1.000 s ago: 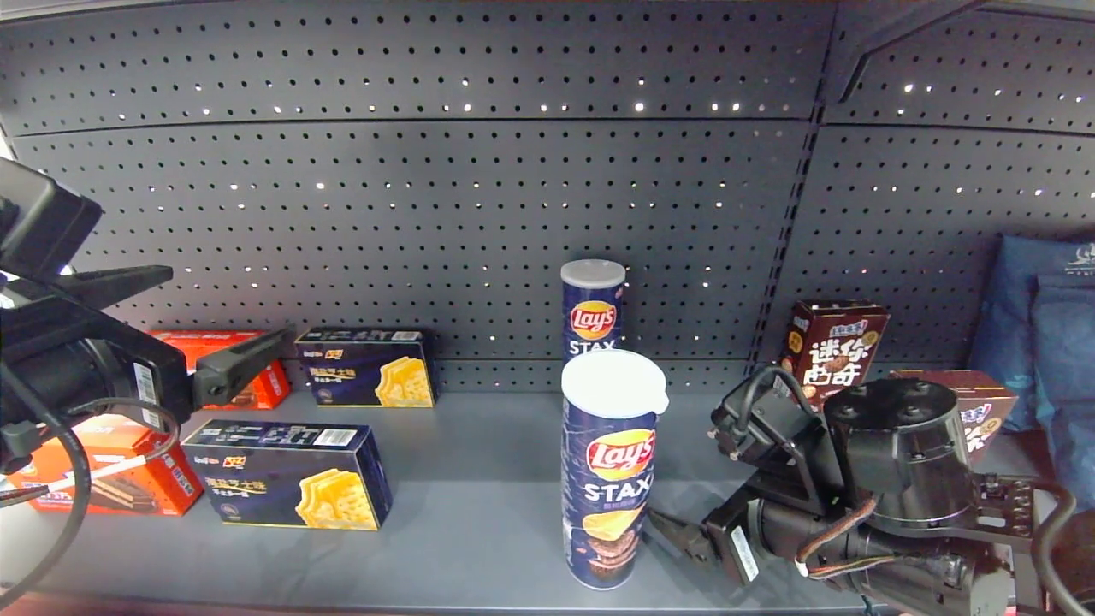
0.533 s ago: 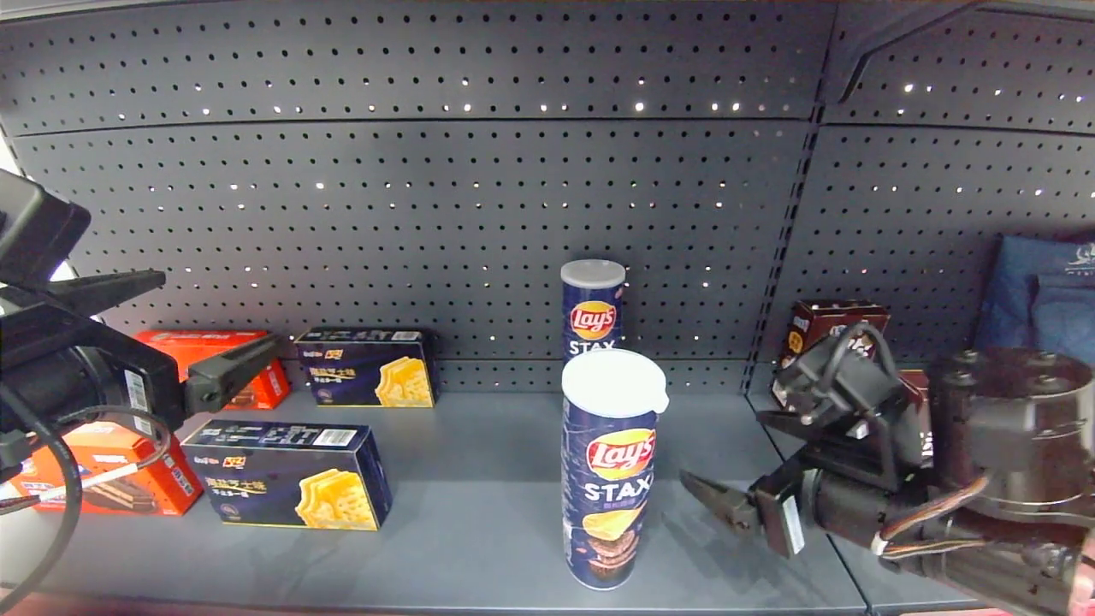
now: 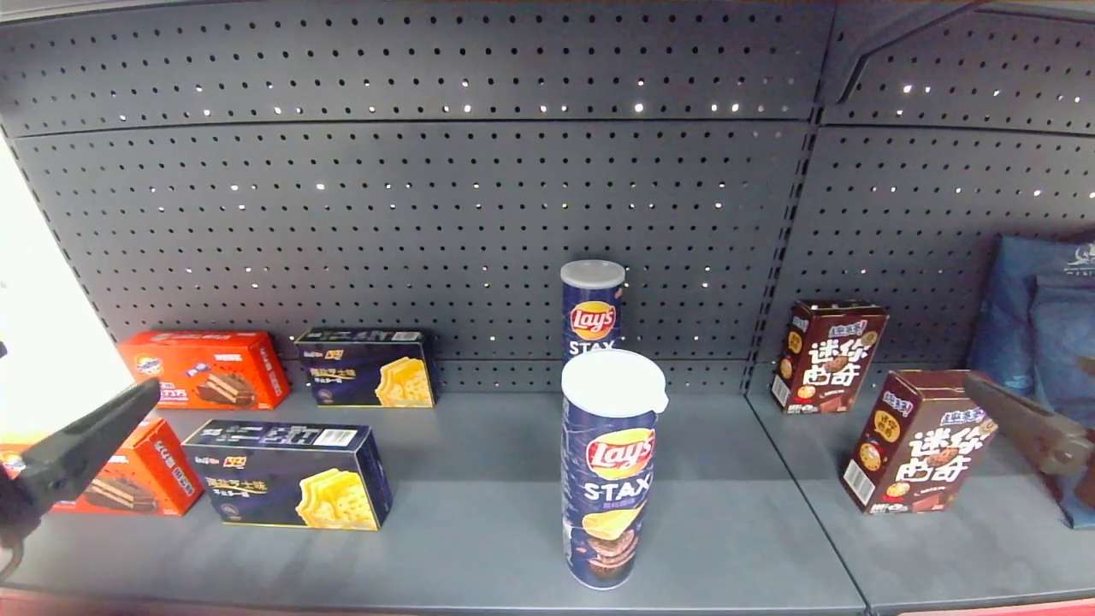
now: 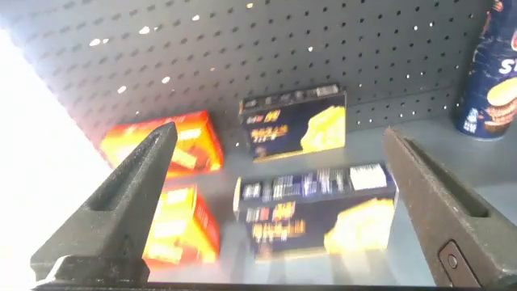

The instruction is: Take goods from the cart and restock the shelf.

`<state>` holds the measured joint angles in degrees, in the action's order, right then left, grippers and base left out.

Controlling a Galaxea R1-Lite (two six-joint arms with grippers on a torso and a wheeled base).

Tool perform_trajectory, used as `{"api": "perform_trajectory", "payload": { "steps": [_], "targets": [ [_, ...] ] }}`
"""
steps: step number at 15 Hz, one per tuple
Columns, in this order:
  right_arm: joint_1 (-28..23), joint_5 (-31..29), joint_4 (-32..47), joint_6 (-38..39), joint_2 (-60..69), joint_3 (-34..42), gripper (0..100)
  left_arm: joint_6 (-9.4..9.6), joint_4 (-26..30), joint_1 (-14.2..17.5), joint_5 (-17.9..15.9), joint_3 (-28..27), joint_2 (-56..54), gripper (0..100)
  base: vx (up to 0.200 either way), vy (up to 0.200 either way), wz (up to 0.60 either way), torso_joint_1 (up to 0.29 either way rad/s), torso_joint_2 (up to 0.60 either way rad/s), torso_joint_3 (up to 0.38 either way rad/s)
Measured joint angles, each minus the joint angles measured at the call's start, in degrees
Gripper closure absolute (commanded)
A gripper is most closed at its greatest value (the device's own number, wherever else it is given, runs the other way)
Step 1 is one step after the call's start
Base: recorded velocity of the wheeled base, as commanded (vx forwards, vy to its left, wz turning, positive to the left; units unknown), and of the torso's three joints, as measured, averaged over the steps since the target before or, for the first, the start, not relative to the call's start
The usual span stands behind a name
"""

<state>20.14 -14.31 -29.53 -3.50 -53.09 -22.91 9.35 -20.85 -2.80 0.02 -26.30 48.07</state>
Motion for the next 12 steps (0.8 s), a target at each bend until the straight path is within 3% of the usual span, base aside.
{"api": "perform_trajectory", "payload": {
  "steps": [4, 9, 10, 12],
  "targets": [
    [-4.49, -5.94, 10.13, -0.40, 18.70, 9.46, 0, -0.35, 2.11, 0.30, -0.23, 11.52, -14.40, 0, 0.000, 0.000, 0.00, 0.000, 0.00, 0.000],
    [-12.09, -6.81, 26.14, -0.51, 38.92, 15.08, 0, -0.57, 17.02, 0.30, -0.45, 17.20, -31.67, 0, 0.000, 0.000, 0.00, 0.000, 0.00, 0.000],
    [-12.62, -6.79, 27.08, -0.44, 41.79, 16.16, 0, -0.77, 20.11, 0.33, -0.46, 17.73, -35.23, 0, 0.000, 0.000, 0.00, 0.000, 0.00, 0.000],
    [-13.17, -6.86, 24.64, -0.02, 45.19, 18.33, 0, -2.90, 21.22, 0.44, -0.49, 19.85, -40.55, 0, 0.000, 0.000, 0.00, 0.000, 0.00, 0.000]
  ]
}}
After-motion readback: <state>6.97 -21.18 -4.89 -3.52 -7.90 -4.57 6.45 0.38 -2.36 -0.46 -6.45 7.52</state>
